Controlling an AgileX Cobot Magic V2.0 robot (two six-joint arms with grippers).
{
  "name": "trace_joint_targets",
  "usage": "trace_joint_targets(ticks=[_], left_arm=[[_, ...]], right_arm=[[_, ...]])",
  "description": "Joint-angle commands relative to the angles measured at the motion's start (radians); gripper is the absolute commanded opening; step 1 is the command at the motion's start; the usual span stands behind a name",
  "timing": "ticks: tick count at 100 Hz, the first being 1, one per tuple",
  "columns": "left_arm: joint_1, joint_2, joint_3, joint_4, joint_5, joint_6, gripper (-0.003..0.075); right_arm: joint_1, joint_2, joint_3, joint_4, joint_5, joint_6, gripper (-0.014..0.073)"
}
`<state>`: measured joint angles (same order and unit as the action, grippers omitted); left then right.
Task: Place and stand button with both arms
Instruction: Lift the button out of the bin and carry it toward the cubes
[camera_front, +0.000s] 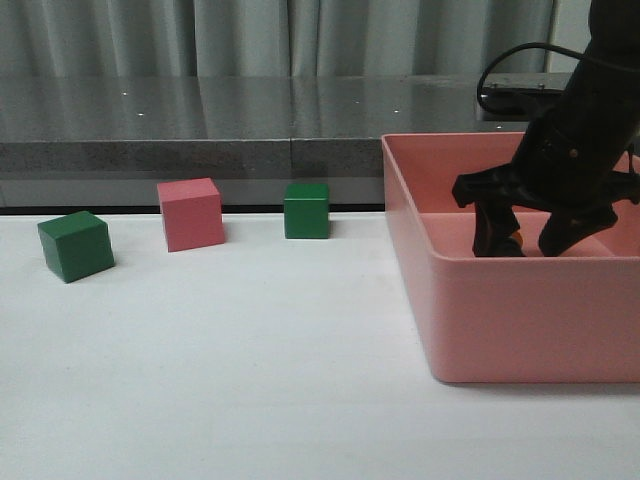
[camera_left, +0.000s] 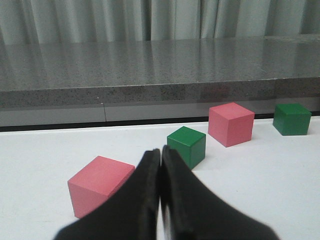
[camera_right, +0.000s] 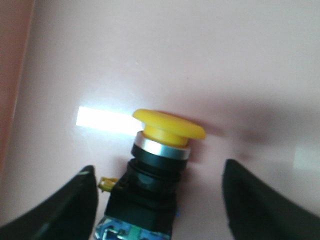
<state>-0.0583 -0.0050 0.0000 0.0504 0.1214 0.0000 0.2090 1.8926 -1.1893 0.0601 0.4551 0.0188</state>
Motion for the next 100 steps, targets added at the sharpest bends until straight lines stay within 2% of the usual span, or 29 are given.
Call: trace_joint_targets(ticks=[1, 7, 12, 26, 42, 60, 77, 100], left_arm=[[-0.002, -0.030, 0.046, -0.002, -0.085, -0.009, -0.0020], [-0.002, -0.030, 0.046, -0.002, -0.085, -0.009, -0.0020], [-0.002, -0.030, 0.046, -0.002, -0.085, -0.009, -0.0020], [-0.002, -0.030, 0.046, -0.002, -0.085, -0.009, -0.0020], [-0.002, -0.030, 0.046, -0.002, -0.085, -0.009, -0.0020], [-0.002, -0.030, 0.046, -0.002, -0.085, -0.009, -0.0020], [-0.002, -0.030, 0.046, -0.002, -0.085, -0.009, -0.0020], [-0.002, -0.030, 0.046, -0.002, -0.085, -0.009, -0.0020]], right_arm=[[-0.003, -0.033, -0.027, 0.007, -0.025, -0.006, 0.0353], [-0.003, -0.023, -0.027, 0.011, -0.007, -0.006, 0.0232], [-0.003, -0.017, -0.027, 0.012, 0.009, -0.006, 0.0169], [-0.003, -0.025, -0.027, 0.012, 0.030, -0.006, 0.0085], [-0.003, -0.100, -0.037, 0.012, 0.046, -0.007, 0.0073], [0.025, -0.234, -0.121, 0.012, 0.145, -0.064, 0.0073], [0.117, -0.302, -0.275, 0.043, 0.289, -0.192, 0.0073], [0.268, -0.247, -0.429, 0.257, 0.334, -0.480, 0.0073]])
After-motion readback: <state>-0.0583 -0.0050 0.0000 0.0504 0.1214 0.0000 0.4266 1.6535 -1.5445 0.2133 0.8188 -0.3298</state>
